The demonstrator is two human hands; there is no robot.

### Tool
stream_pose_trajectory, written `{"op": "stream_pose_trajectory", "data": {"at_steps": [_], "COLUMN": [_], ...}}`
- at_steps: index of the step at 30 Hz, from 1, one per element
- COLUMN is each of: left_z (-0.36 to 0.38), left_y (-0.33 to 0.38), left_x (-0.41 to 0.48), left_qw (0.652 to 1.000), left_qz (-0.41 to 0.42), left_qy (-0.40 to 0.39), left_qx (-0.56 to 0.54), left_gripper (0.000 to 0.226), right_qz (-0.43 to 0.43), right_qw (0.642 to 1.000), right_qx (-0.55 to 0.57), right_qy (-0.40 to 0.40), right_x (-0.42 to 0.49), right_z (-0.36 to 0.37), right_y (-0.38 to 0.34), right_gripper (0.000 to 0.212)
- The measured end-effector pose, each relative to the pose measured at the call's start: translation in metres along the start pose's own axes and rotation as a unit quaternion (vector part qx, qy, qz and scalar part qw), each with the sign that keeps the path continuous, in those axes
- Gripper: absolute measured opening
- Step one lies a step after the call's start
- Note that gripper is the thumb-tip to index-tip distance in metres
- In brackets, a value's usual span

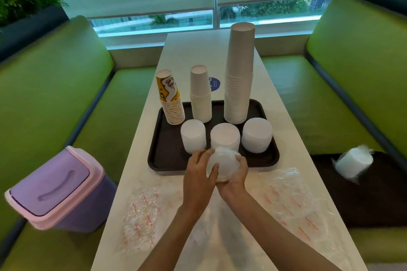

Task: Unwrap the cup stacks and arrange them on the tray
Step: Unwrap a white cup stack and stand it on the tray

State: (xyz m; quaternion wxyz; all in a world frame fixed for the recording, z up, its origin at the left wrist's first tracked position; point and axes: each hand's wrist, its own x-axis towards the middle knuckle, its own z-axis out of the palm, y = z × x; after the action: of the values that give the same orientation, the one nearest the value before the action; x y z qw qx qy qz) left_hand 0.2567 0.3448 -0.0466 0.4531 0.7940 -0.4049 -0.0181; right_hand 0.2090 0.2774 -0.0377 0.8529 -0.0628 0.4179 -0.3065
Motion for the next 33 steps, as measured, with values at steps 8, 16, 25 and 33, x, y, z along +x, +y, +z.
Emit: {"op": "stream_pose_trajectory", "data": {"at_steps": [8, 16, 25, 33], "left_z": [-0.003, -0.006, -0.027, -0.029], "left_y": [0.001, 0.001, -0.003, -0.027], "left_x": [-0.004, 0.006, 0.061, 0.134], "left_qw": [0.999, 0.997, 0.958, 0.935], "left_qz": [0.027, -0.027, -0.209, -0.325], "left_qy": [0.004, -0.028, 0.014, 0.054], "left_qx": [-0.031, -0.072, -0.198, -0.132], "left_gripper": [0.031, 0.025, 0.021, 0.036], "right_qz": [0.008, 0.023, 0.031, 0.018], "right_qw": [1.0, 0.999, 0.999, 0.997], "right_qx": [-0.011, -0.032, -0.01, -0.059], "right_qy": [0.005, 0.015, 0.008, 0.05], "right_x": [-0.002, 0.003, 0.019, 0.031], "right_z": [0.0, -0.005, -0.007, -0.02], "right_y": [-0.003, -0.005, -0.005, -0.011], "right_gripper": [0.038, 0.036, 0.054, 0.054]}}
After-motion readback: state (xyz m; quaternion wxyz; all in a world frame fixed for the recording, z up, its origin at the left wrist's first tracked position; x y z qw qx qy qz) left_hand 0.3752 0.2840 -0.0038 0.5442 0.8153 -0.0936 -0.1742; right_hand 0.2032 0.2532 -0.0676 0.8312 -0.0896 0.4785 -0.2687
